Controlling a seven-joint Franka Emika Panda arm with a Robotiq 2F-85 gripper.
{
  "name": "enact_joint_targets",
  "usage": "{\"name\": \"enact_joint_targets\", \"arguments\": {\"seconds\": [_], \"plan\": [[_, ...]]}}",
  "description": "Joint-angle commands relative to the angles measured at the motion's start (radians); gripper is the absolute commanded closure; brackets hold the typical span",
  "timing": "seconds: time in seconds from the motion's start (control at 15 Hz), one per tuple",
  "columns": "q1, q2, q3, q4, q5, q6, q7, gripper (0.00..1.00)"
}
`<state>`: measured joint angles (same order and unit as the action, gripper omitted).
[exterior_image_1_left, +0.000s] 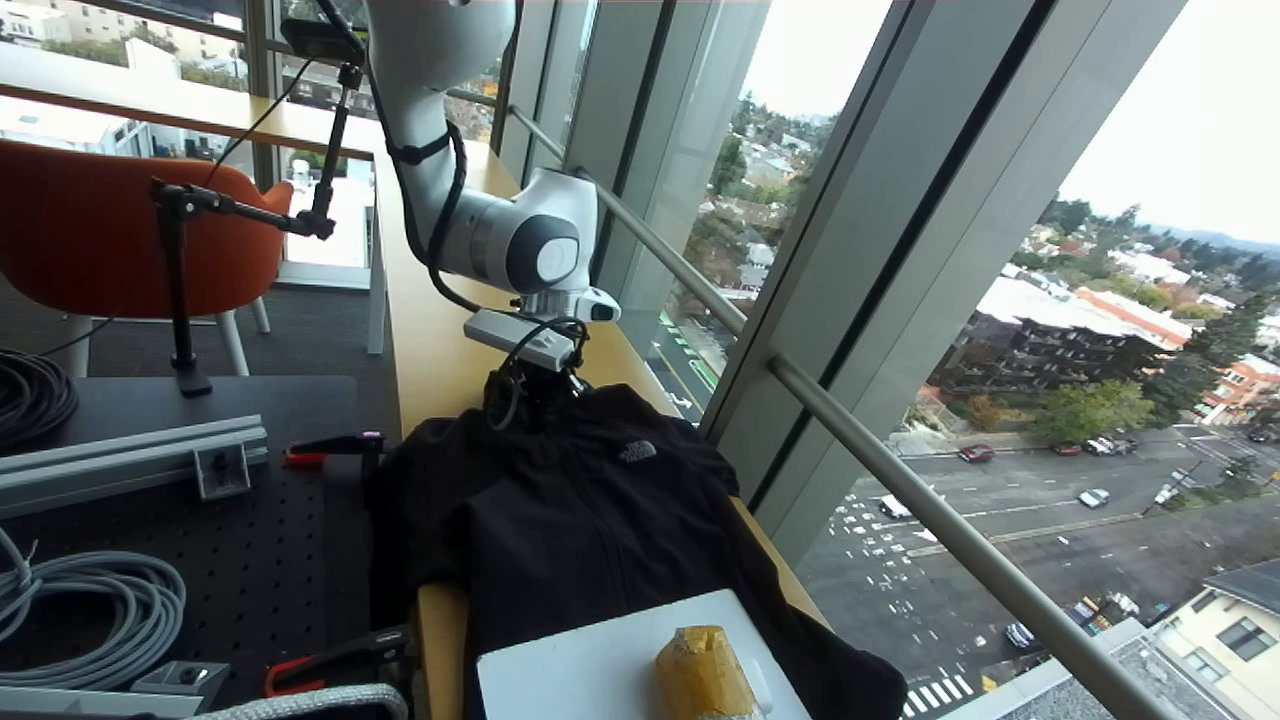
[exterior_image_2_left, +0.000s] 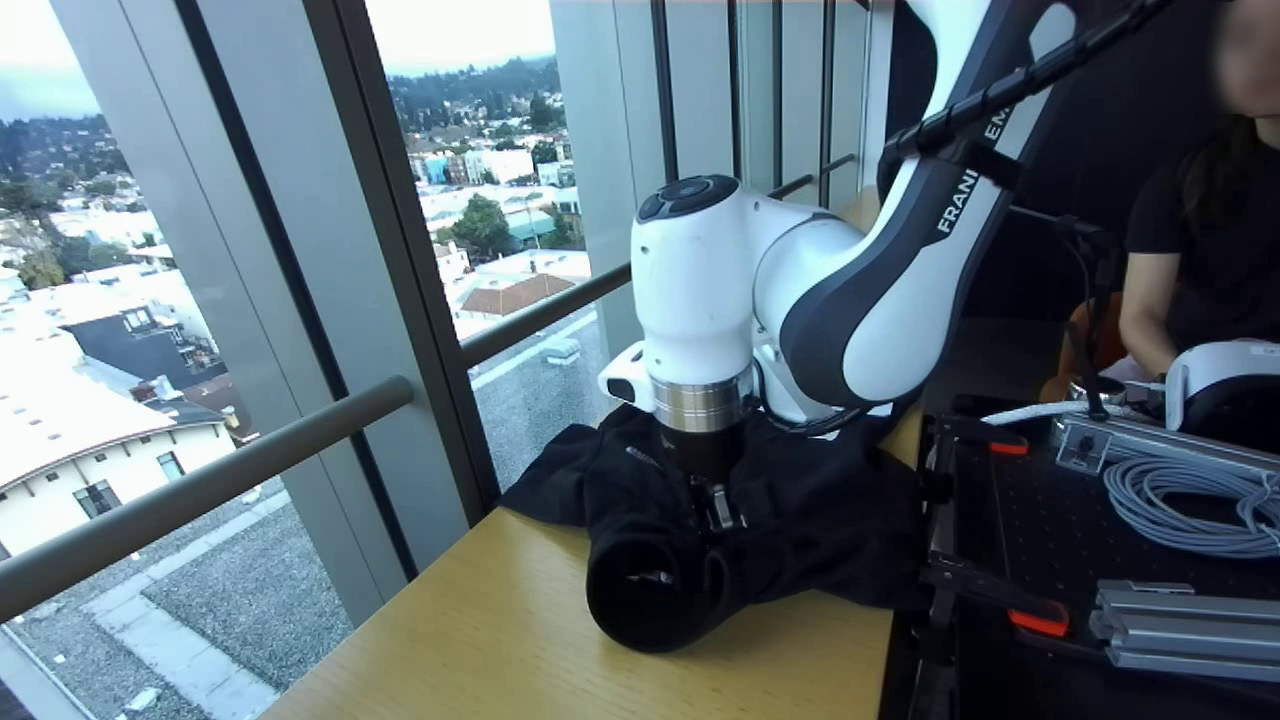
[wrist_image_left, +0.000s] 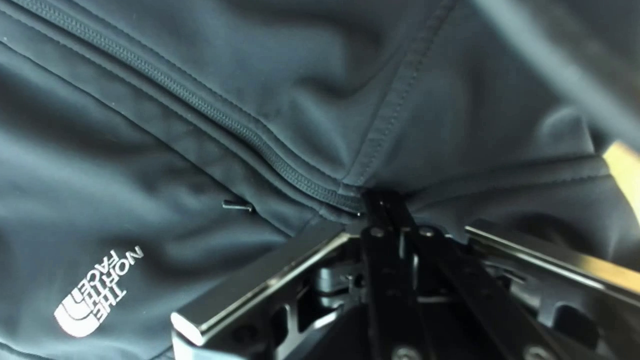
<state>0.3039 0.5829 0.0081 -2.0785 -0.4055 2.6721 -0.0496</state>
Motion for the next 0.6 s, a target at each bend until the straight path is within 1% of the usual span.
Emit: {"name": "enact_joint_targets", "arguments": {"seconds": [0.0, 0.53], "plan": [[0.030, 0.030, -0.014, 0.036, -0.034, 0.006, 0.029, 0.99], [0.065, 0.045, -0.018, 0.083, -0.054, -0.010, 0.033, 0.99]]}}
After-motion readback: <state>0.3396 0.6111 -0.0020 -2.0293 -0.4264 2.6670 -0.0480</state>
